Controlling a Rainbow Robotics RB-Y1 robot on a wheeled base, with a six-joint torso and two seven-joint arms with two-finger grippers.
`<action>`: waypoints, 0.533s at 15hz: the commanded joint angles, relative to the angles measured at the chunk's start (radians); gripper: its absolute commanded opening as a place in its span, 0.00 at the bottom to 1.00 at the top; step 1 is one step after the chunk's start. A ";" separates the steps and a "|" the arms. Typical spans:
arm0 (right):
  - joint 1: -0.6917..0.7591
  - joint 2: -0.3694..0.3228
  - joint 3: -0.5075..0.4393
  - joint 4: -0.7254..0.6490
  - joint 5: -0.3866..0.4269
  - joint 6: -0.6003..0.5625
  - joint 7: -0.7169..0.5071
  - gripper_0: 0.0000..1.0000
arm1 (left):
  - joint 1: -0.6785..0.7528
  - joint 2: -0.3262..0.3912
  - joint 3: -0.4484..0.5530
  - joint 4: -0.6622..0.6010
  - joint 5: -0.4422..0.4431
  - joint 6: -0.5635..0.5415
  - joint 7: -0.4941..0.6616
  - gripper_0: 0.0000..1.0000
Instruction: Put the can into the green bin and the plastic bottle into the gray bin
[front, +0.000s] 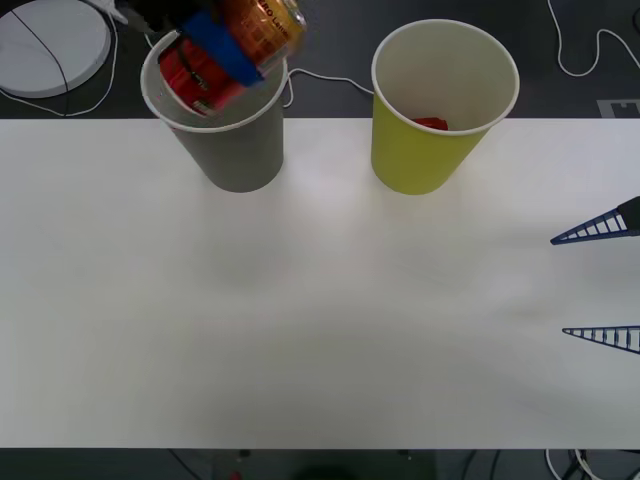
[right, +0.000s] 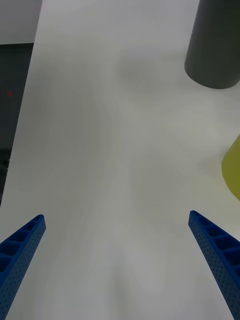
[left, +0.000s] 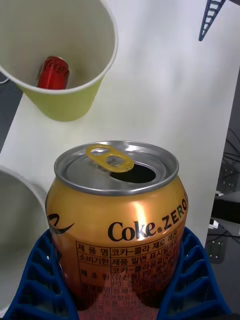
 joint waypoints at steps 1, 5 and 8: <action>0.000 0.000 0.000 0.000 0.000 0.000 0.000 1.00 | -0.137 -0.090 -0.141 0.123 -0.002 0.080 0.014 0.00; 0.000 0.000 0.000 0.000 0.000 0.000 0.000 1.00 | -0.253 -0.266 -0.257 0.350 -0.007 0.200 0.014 0.00; 0.000 0.000 0.000 0.000 0.000 0.000 0.000 1.00 | -0.319 -0.386 -0.312 0.498 -0.019 0.266 0.014 0.00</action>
